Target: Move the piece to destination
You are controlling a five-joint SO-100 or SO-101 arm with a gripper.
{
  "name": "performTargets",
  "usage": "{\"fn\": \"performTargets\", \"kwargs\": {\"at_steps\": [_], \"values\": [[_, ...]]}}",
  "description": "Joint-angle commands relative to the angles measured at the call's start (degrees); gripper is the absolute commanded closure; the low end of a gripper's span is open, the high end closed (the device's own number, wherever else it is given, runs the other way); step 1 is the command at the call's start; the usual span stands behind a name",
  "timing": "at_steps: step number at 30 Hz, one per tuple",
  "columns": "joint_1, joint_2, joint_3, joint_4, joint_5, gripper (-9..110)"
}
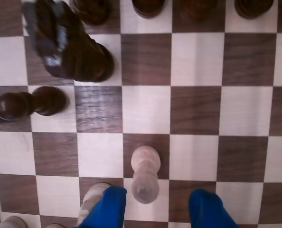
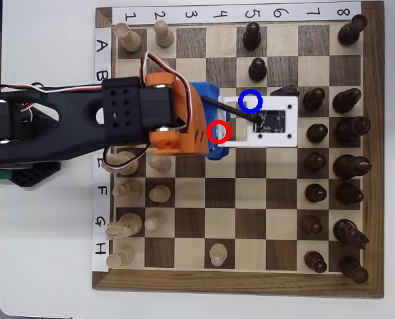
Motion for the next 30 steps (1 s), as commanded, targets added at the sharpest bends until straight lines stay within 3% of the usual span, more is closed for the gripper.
{"fn": "performTargets", "kwargs": {"at_steps": [1, 30], "values": [[-2.2, 0.35, -12.74, 1.41, 34.28, 83], [-2.11, 0.62, 2.9, -5.36, 33.57, 84]]}}
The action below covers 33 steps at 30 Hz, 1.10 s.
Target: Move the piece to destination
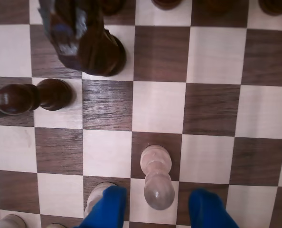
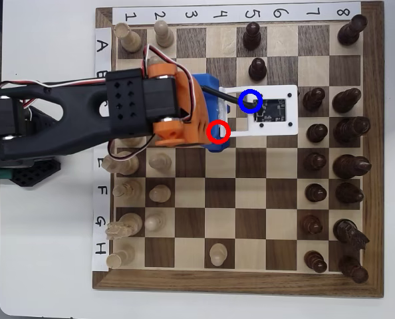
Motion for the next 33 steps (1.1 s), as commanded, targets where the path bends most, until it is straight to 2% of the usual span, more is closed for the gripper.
{"fn": "performTargets", "kwargs": {"at_steps": [1, 33], "values": [[-0.62, 1.14, 0.62, -3.96, 33.31, 84], [1.76, -2.29, 4.39, -9.49, 29.53, 83]]}}
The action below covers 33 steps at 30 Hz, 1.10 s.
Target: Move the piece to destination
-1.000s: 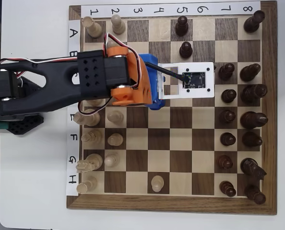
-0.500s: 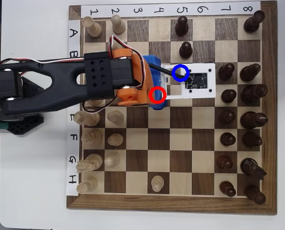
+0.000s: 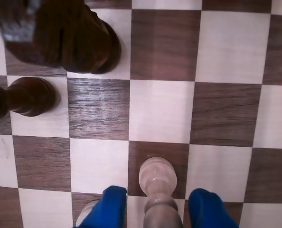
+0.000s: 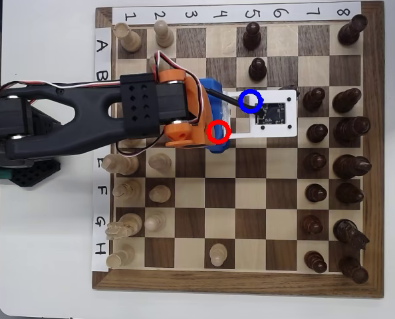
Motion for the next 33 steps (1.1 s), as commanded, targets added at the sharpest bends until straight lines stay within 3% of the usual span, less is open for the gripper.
{"fn": "performTargets", "kwargs": {"at_steps": [1, 26, 33], "values": [[1.85, 0.79, 0.0, -3.08, 29.36, 83], [3.78, 0.35, 0.97, -2.02, 29.44, 101], [4.48, 0.79, 0.26, -2.2, 29.27, 101]]}}
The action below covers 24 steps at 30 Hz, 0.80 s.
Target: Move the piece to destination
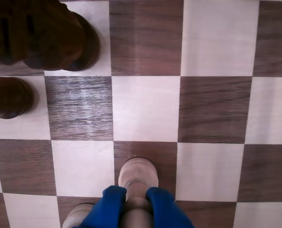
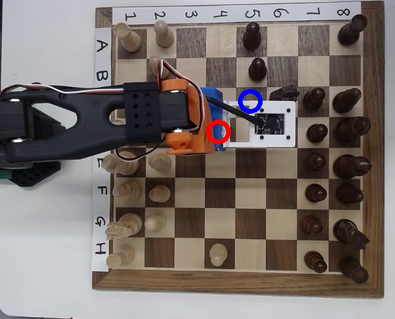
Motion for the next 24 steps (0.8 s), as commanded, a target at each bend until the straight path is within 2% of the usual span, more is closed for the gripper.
{"fn": "performTargets", "kwargs": {"at_steps": [1, 24], "values": [[2.55, 1.32, -1.32, -1.32, 29.27, 101], [2.72, -0.79, -10.72, 1.93, 28.12, 101]]}}
